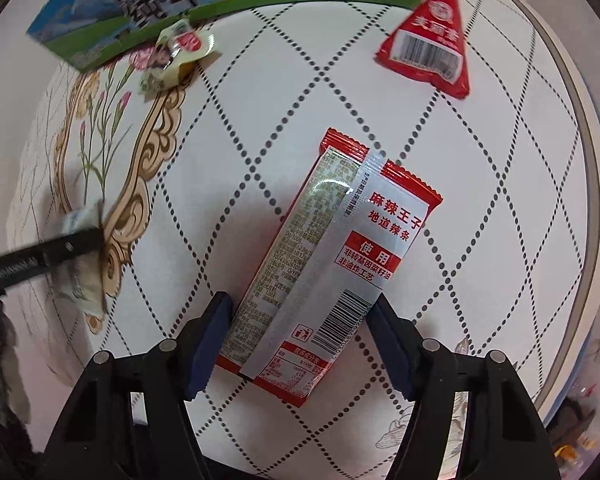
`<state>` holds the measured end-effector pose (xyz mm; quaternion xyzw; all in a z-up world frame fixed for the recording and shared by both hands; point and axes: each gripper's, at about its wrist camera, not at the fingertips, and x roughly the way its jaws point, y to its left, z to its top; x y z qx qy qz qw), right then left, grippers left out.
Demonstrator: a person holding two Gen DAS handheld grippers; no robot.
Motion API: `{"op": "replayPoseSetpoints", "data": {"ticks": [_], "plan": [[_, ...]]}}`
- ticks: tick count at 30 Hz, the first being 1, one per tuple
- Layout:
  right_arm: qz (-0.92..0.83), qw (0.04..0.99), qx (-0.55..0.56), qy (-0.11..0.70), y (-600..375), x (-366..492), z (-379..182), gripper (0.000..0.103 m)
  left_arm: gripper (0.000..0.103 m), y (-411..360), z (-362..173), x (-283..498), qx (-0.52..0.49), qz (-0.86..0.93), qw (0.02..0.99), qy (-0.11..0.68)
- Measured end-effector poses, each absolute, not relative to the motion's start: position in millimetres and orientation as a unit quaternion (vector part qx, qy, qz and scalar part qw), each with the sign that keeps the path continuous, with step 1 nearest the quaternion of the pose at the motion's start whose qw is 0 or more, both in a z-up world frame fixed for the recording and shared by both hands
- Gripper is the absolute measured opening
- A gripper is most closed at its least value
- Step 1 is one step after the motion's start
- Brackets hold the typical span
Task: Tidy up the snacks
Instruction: 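Grasp the white bread pack with left tool while right tool grasps the red-white spicy strip pack, then carry both packs into the box and open both tools to release them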
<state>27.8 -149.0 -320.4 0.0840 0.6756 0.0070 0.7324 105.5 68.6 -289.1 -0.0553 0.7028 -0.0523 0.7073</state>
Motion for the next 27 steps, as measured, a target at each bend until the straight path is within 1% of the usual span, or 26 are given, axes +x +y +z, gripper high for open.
{"op": "replayPoseSetpoints", "data": {"ticks": [2, 4, 6, 8, 10, 12, 14, 16, 18, 20, 22, 27], "plan": [[-0.002, 0.73, 0.106, 0.675, -158.2, 31.6, -318.5, 0.074, 0.067, 65.3, -293.3, 105.4, -0.05, -0.059, 0.698, 0.711], [-0.002, 0.73, 0.099, 0.676, -173.9, 42.5, -321.8, 0.075, 0.07, 64.5, -295.3, 104.0, -0.057, -0.065, 0.69, 0.718], [0.017, 0.738, 0.05, 0.673, -163.5, 50.1, -319.5, 0.075, 0.07, 56.3, -296.7, 100.4, -0.06, -0.064, 0.688, 0.72], [0.05, 0.739, -0.023, 0.672, -146.8, 53.2, -316.9, 0.075, 0.07, 61.5, -298.6, 101.3, -0.063, -0.064, 0.686, 0.722], [0.061, 0.743, -0.057, 0.664, -143.9, 53.0, -310.1, 0.075, 0.07, 64.9, -298.3, 99.5, -0.064, -0.065, 0.683, 0.725], [0.056, 0.746, -0.03, 0.663, -152.8, 53.6, -303.8, 0.075, 0.071, 72.9, -300.8, 96.9, -0.067, -0.065, 0.678, 0.729], [0.048, 0.744, 0.046, 0.665, -176.3, 53.1, -298.0, 0.076, 0.071, 77.1, -302.9, 92.3, -0.082, -0.067, 0.667, 0.737], [0.033, 0.737, 0.105, 0.667, -198.0, 48.7, -297.4, 0.076, 0.071, 84.6, -303.5, 85.2, -0.117, -0.076, 0.649, 0.748], [0.025, 0.73, 0.142, 0.668, -214.4, 48.2, -302.4, 0.076, 0.071, 92.2, -306.0, 76.4, -0.141, -0.085, 0.638, 0.752], [0.012, 0.727, 0.148, 0.67, -216.0, 46.2, -307.4, 0.076, 0.071, 92.8, -306.3, 72.4, -0.138, -0.083, 0.639, 0.752], [0.003, 0.731, 0.131, 0.67, -211.2, 43.1, -309.3, 0.076, 0.071, 91.3, -311.1, 70.8, -0.129, -0.078, 0.639, 0.755], [-0.005, 0.742, 0.054, 0.668, -192.3, 54.7, -309.3, 0.074, 0.07, 84.5, -316.9, 73.8, -0.132, -0.052, 0.651, 0.745]]}}
